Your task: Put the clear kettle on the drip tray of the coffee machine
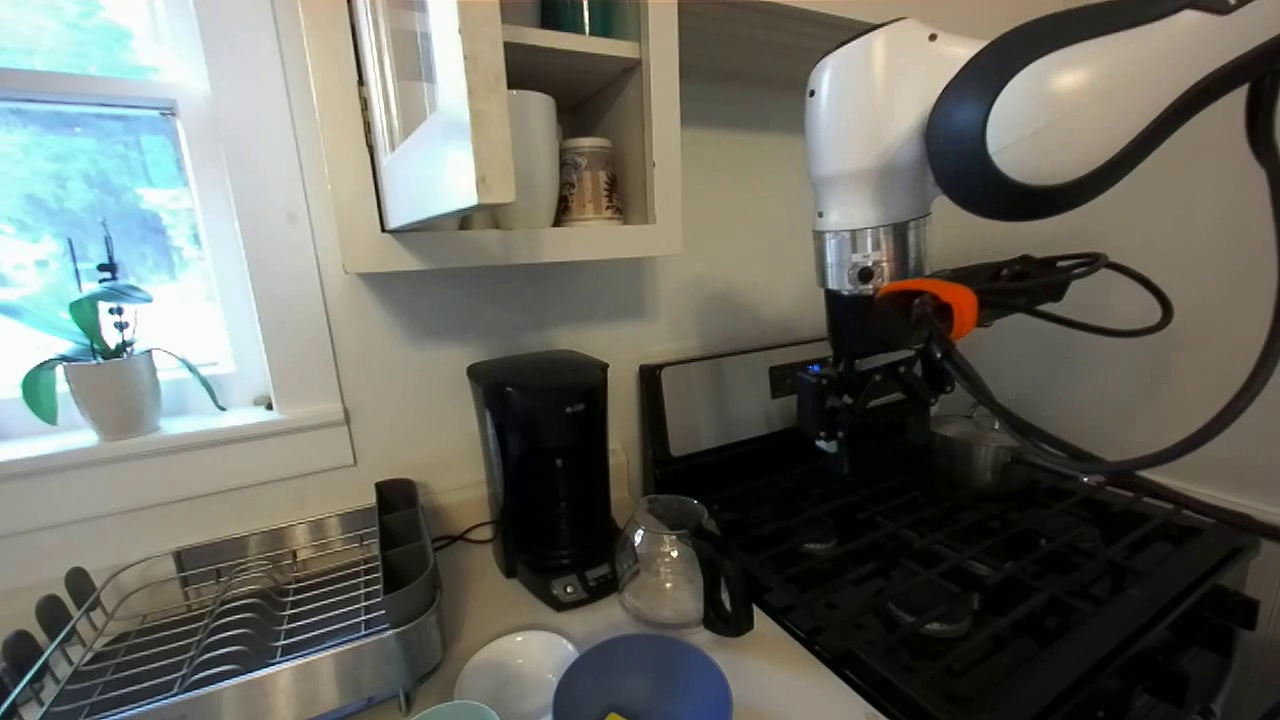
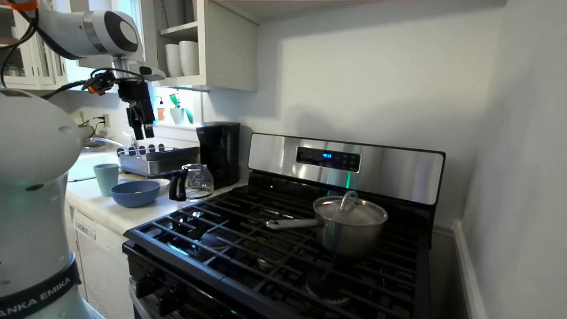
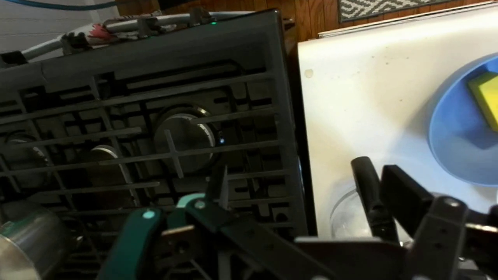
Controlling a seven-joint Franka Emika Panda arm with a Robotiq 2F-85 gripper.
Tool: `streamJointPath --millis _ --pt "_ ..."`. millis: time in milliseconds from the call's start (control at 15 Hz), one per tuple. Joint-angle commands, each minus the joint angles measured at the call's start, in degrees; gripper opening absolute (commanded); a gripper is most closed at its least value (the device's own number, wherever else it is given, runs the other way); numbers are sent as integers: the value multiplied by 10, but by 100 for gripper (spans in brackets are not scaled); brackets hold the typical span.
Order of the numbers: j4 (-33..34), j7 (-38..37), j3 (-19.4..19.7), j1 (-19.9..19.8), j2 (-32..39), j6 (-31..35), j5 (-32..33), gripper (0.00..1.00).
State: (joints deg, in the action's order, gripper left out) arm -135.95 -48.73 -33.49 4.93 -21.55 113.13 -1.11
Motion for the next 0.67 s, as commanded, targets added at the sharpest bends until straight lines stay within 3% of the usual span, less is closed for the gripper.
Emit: streamJointPath --millis 0,200,600 --pt "39 -3 13 21 107 68 43 100" --pt "44 26 33 37 167 144 74 100" --pt "64 9 94 80 264 224 148 100"
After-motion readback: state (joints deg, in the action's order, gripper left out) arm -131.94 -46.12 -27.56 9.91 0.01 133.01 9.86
